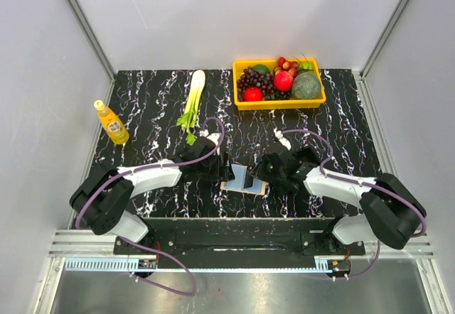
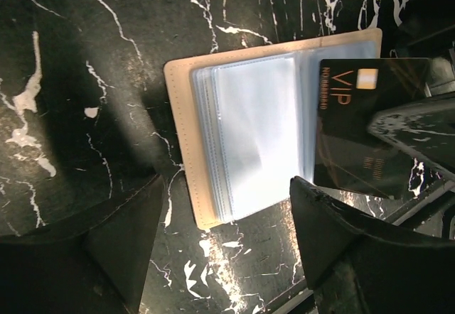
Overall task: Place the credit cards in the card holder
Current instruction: Insert the credit card into the card holder.
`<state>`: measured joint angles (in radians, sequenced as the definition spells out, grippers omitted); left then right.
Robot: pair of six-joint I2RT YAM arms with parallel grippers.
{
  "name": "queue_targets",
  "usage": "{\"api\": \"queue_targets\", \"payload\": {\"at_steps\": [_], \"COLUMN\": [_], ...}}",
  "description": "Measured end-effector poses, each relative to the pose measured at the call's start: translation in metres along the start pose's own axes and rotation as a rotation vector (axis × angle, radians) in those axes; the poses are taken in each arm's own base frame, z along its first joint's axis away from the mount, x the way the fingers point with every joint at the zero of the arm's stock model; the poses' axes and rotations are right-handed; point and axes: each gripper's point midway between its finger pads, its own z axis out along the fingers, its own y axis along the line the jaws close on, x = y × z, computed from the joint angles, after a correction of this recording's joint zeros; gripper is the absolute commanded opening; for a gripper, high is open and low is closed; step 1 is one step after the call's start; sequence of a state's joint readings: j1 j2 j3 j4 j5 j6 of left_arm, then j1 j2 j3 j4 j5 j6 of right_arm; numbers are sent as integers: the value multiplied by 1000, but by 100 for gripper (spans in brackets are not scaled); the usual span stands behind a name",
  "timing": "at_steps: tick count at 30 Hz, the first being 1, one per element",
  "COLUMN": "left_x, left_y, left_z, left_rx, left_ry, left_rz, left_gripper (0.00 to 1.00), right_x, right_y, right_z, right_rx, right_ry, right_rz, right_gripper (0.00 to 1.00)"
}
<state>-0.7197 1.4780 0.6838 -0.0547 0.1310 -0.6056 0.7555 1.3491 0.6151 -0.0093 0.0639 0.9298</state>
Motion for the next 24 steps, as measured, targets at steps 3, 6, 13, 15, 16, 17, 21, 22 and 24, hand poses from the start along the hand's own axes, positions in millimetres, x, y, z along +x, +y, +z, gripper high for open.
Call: {"api": "queue_targets", "payload": {"at_steps": [3,6,13,15,16,17,21,22,24], "left_x": [1,3,4,4,4,4,4,4,3], "left_y": [-2,-2,-2,-3,-2,-2,-2,-2,-3], "left_z": [2,5,7,8,8,8,11,12,13], "left_rx": [15,19,23,25,24,24,27,28,31], "left_ry": [5,13,20,19,20,20,17,17,14], "left_rz": [1,1,1,2,2,2,4,3,4], "left_gripper": [72,69,66,64,63,61,57,57,57], "right_x": [7,9,8,8,8,7,2,2,3], "right_y": [-4,-1,0,-4,-7,-9,-19,-21,-23], "right_z": [6,10,19,20,20,20,17,17,16], "right_rx": [-7,-40,-88,-87,-86,-87,-84,-86,-92], "right_ry": [15,18,33,35,36,37,25,25,32], "right_rz": [8,19,63,78,87,97,122,126,131], "right_gripper": [0,0,0,0,0,0,0,0,0]}}
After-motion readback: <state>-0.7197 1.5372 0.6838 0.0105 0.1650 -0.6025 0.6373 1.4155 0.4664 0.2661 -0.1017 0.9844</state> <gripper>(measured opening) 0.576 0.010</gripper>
